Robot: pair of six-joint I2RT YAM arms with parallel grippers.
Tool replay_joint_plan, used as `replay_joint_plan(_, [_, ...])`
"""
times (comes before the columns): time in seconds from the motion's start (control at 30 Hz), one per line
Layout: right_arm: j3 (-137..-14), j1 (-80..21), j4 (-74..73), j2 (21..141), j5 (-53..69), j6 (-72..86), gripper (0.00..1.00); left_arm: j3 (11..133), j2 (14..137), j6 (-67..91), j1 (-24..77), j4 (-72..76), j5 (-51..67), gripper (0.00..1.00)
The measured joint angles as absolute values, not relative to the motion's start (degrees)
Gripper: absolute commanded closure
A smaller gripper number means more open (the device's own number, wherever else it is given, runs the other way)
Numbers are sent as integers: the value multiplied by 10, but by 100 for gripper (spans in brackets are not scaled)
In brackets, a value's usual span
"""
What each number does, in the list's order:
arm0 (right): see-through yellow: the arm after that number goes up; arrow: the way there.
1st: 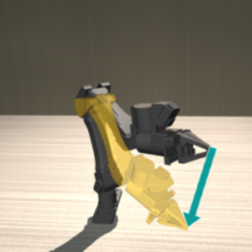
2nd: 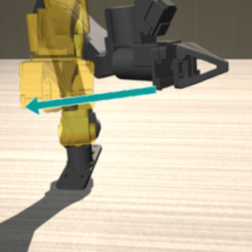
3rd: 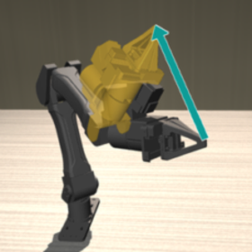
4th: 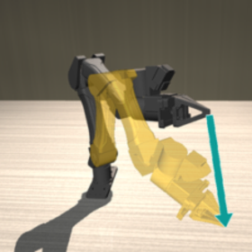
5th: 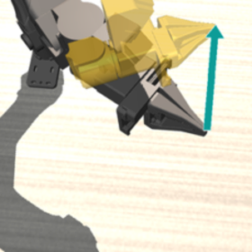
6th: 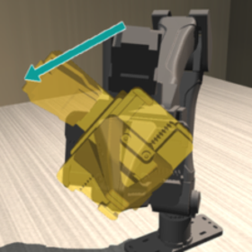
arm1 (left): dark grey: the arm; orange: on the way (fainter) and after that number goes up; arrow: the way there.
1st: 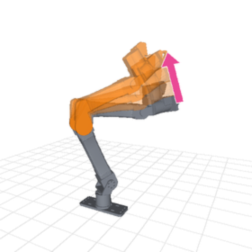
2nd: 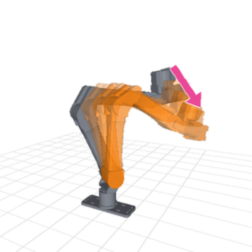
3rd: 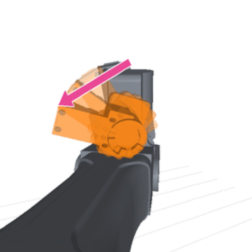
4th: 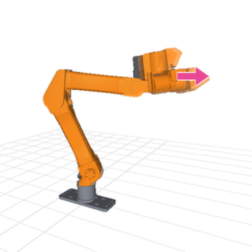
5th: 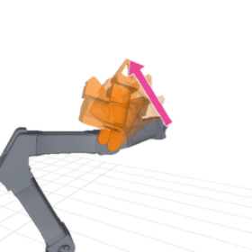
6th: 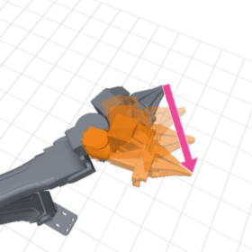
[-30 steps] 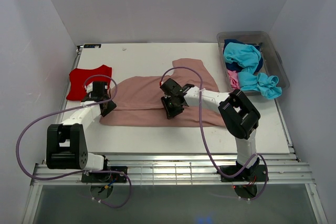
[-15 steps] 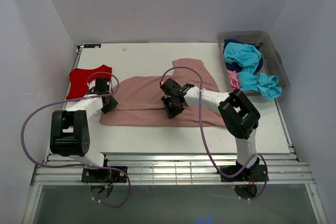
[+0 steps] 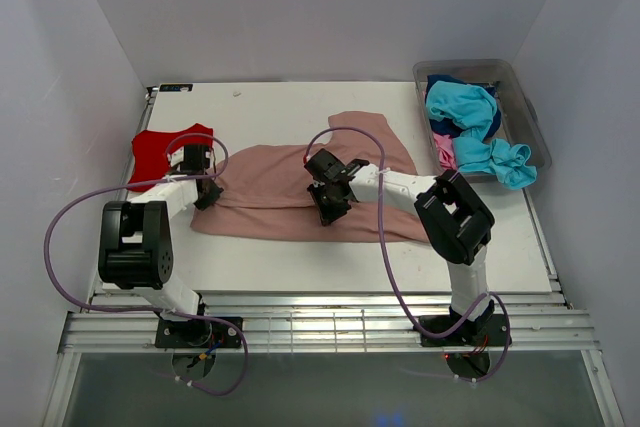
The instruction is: Fold and stack the t-shirts
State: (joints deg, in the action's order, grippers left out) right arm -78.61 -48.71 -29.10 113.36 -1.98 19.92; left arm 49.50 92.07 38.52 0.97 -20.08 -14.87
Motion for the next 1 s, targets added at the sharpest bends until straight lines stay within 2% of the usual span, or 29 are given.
replay_joint_plan(0.17, [-790,-487,-296,1137,-21,196,80,518,927,390,10,-213,-148,100])
replay_joint_plan(0.47, [-791,-487,-298,1137,-24,193,83,595,929,395,10,-223,-143,100])
replay_joint_plan(0.67, [-794,-487,-301,1139,-24,192,83,610,978,400,11,-223,-142,100])
replay_joint_plan(0.7, [-794,-487,-301,1139,-24,191,83,610,988,401,11,-225,-142,88])
replay_joint_plan(0.8, [-794,-487,-301,1139,-24,191,83,612,1014,403,11,-229,-144,65])
replay_joint_plan(0.83, [-794,-487,-301,1139,-24,191,83,615,1018,406,11,-229,-145,54])
replay_joint_plan(0.9, [-794,-487,-301,1139,-24,191,83,622,1017,409,12,-229,-152,49])
replay_joint_plan(1.0, [-794,-487,-302,1139,-27,191,83,624,1004,418,13,-232,-173,47])
